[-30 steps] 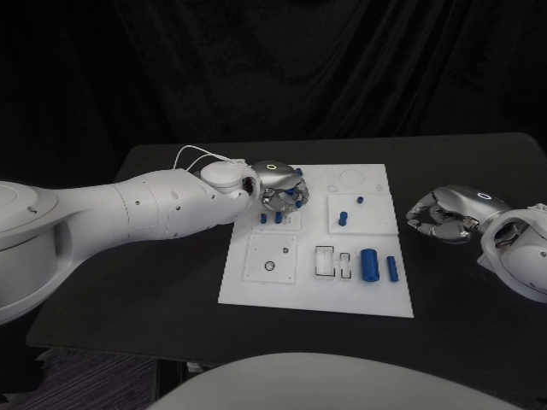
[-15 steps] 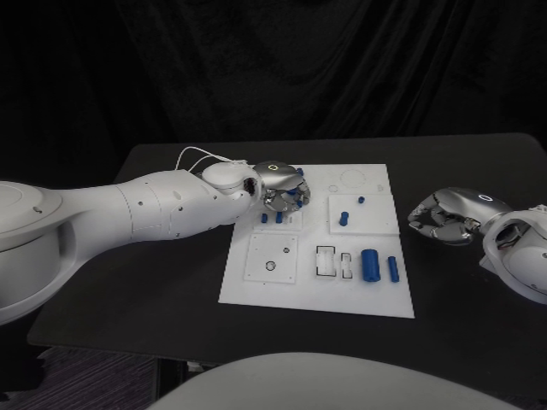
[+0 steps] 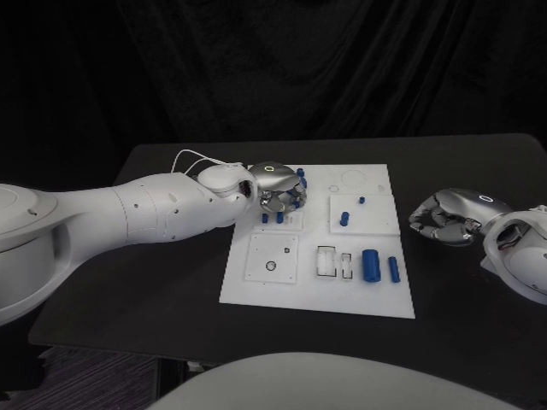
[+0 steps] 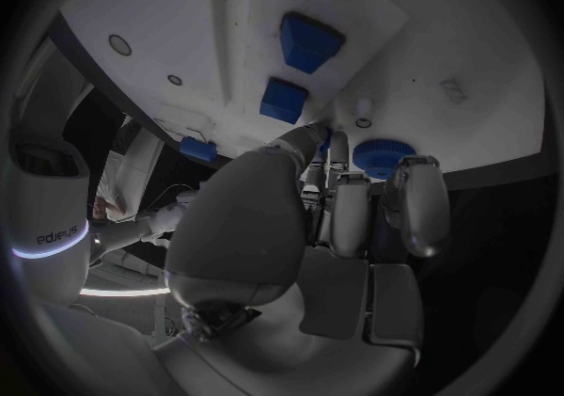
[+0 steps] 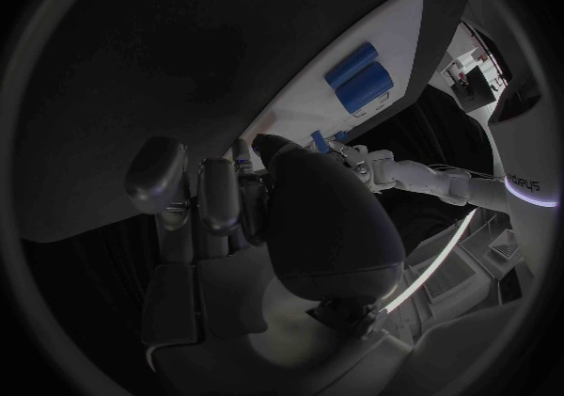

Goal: Assemble the parts on the task board

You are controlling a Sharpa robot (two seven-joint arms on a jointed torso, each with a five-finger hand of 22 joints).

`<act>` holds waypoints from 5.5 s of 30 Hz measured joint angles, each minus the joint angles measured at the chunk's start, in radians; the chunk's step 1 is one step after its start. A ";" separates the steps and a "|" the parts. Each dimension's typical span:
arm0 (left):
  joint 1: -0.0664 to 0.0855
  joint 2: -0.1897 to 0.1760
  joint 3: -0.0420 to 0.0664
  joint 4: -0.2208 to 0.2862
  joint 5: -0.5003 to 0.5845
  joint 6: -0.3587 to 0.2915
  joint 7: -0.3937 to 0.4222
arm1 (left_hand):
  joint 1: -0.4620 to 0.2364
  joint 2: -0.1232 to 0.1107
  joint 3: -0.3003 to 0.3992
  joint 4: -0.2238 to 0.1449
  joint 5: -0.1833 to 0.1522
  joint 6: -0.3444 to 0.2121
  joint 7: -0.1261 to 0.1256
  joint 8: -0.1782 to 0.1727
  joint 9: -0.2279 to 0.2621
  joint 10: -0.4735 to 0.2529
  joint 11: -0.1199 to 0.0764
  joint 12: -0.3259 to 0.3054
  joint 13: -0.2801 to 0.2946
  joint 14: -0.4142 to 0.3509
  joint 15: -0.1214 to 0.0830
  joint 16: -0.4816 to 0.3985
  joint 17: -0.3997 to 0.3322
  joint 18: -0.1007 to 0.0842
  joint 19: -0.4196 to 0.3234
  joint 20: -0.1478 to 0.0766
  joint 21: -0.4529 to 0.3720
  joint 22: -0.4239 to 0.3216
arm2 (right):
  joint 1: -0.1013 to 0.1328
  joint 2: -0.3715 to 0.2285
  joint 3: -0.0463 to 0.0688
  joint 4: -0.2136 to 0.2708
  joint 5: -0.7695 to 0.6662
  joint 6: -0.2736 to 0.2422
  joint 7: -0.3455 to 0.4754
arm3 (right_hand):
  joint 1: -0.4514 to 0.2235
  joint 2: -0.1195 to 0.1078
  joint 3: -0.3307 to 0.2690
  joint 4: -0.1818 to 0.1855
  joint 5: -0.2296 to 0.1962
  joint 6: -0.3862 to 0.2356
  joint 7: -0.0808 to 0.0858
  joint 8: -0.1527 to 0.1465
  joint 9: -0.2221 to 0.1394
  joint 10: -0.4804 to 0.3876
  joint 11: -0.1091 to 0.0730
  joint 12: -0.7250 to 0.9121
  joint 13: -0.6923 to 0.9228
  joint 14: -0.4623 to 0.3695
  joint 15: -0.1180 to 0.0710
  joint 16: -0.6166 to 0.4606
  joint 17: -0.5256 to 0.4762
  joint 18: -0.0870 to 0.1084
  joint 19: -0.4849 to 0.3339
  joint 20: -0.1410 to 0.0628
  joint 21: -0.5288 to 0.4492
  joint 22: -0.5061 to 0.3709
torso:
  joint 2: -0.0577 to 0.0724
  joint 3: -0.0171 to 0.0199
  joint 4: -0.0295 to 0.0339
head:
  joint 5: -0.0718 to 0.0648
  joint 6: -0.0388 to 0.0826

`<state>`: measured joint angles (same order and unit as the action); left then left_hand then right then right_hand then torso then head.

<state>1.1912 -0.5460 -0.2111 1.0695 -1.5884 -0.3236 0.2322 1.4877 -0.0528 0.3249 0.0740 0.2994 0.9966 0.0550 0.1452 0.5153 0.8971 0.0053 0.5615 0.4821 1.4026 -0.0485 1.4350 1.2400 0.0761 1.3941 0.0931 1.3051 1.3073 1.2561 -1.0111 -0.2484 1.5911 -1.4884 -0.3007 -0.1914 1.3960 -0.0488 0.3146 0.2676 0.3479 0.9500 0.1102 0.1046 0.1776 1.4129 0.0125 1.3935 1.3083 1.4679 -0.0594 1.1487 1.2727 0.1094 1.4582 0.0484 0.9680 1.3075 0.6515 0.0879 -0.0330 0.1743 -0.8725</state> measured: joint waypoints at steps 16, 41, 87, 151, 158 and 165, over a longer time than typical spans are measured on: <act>0.028 -0.130 -0.002 0.144 -0.003 -0.088 0.009 | 0.000 0.000 0.005 -0.011 0.005 0.014 -0.002 -0.010 0.005 0.056 0.003 -0.071 -0.053 0.004 -0.004 -0.007 -0.013 0.000 0.007 -0.007 0.011 0.000 | 0.000 -0.009 0.000 0.000 0.000 0.006 -0.004 | 0.000 0.000 0.000 0.000 0.000 0.000 0.000 0.000 0.000 -0.007 0.000 -0.010 0.000 0.000 0.000 -0.019 -0.010 0.000 0.000 0.000 -0.018 0.000 | -0.001 -0.0002 0.0006 | 0.000 0.000; 0.036 -0.169 -0.002 0.145 -0.003 -0.056 -0.023 | -0.011 -0.011 0.005 -0.011 -0.010 0.015 -0.001 -0.018 0.005 0.052 0.008 -0.102 -0.066 -0.004 0.004 -0.018 -0.033 0.000 0.007 -0.007 0.006 0.000 | 0.000 -0.014 0.000 -0.003 0.000 0.009 -0.008 | 0.000 0.000 0.000 0.000 0.000 0.000 0.000 0.000 0.000 -0.011 0.004 -0.014 0.000 0.000 0.000 -0.023 -0.014 0.000 0.000 0.000 -0.025 0.000 | 0.002 0.0001 0.0081 | -0.007 0.000; 0.010 -0.131 0.000 0.106 -0.003 -0.009 -0.043 | -0.014 -0.007 0.002 -0.008 -0.018 0.010 0.012 -0.033 -0.001 0.051 0.016 -0.122 -0.079 -0.011 0.011 -0.026 -0.046 0.000 0.005 -0.005 -0.004 0.000 | 0.000 -0.010 0.000 -0.007 0.017 0.013 -0.015 | 0.000 0.000 0.000 0.000 0.000 -0.004 0.004 -0.005 -0.001 -0.011 0.004 -0.014 0.000 0.000 0.000 -0.026 -0.018 0.000 0.000 0.000 -0.025 0.000 | 0.000 0.0005 0.0047 | -0.013 0.000; 0.003 -0.377 -0.002 0.228 0.225 -0.290 0.168 | -0.043 -0.021 -0.163 0.208 -0.105 -0.219 -0.064 -0.072 -0.204 -0.681 -0.043 0.094 -0.181 -1.138 0.030 -1.048 -0.814 0.089 -1.116 0.018 -1.173 -0.172 | 0.149 -0.024 0.000 0.038 0.010 0.016 -0.008 | 0.099 -0.109 0.050 -0.040 -0.022 -0.025 0.021 -0.013 0.001 -0.735 0.062 -0.689 -0.571 -0.069 0.051 -0.192 -0.151 0.001 -0.088 0.035 -0.272 0.000 | 0.000 -0.0012 0.0058 | -0.046 0.000; 0.003 -0.391 -0.002 0.256 0.587 -0.178 0.347 | -0.106 0.066 -0.277 0.217 0.085 -0.223 -0.046 -0.079 -0.290 -0.746 -0.032 -0.101 -0.398 -1.263 0.041 -1.387 -1.106 0.095 -1.174 0.015 -1.241 -0.385 | 0.187 0.036 0.002 0.027 -0.012 0.033 0.002 | 0.116 -0.119 0.063 -0.072 -0.003 -0.047 0.011 -0.015 0.008 -0.789 0.090 -0.786 -0.687 -0.103 0.054 -0.212 -0.181 0.016 -0.111 0.042 -0.309 0.000 | 0.005 -0.0083 0.0112 | -0.062 0.000; -0.026 -0.401 -0.003 0.311 0.944 0.027 0.410 | -0.125 0.165 -0.472 0.218 0.081 -0.393 -0.044 -0.085 -0.401 -0.825 -0.035 -0.306 -0.448 -1.386 0.083 -1.428 -1.230 0.095 -1.298 0.058 -1.255 -0.787 | 0.150 0.065 0.001 0.000 -0.044 0.049 0.031 | 0.123 -0.117 0.065 -0.087 -0.026 -0.059 0.005 -0.017 0.014 -0.795 0.099 -0.860 -0.795 -0.108 0.060 -0.192 -0.193 0.016 -0.109 0.045 -0.278 0.000 | 0.010 -0.0243 0.0341 | -0.117 0.000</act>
<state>1.1651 -0.9467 -0.2137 1.3809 -0.6442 -0.2971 0.6425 1.3626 0.1117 -0.1471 0.2917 0.3803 0.6034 0.0108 0.0598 0.1145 0.0721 -0.0302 0.2552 0.0343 0.0167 0.0346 0.0071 0.0100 0.1707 0.0956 0.1514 0.0496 0.5201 1.4064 -0.9461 -0.2477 1.5911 -1.5324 -0.2519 -0.1607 1.5186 -0.1656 0.3793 0.1804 0.3221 0.8908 0.1152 0.0879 0.1916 0.6181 0.1112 0.5330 0.5133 1.3595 0.0004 0.9564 1.0794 0.1252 1.3492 0.0931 0.6903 1.3075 0.6613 0.0637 0.0012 0.0570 -0.8725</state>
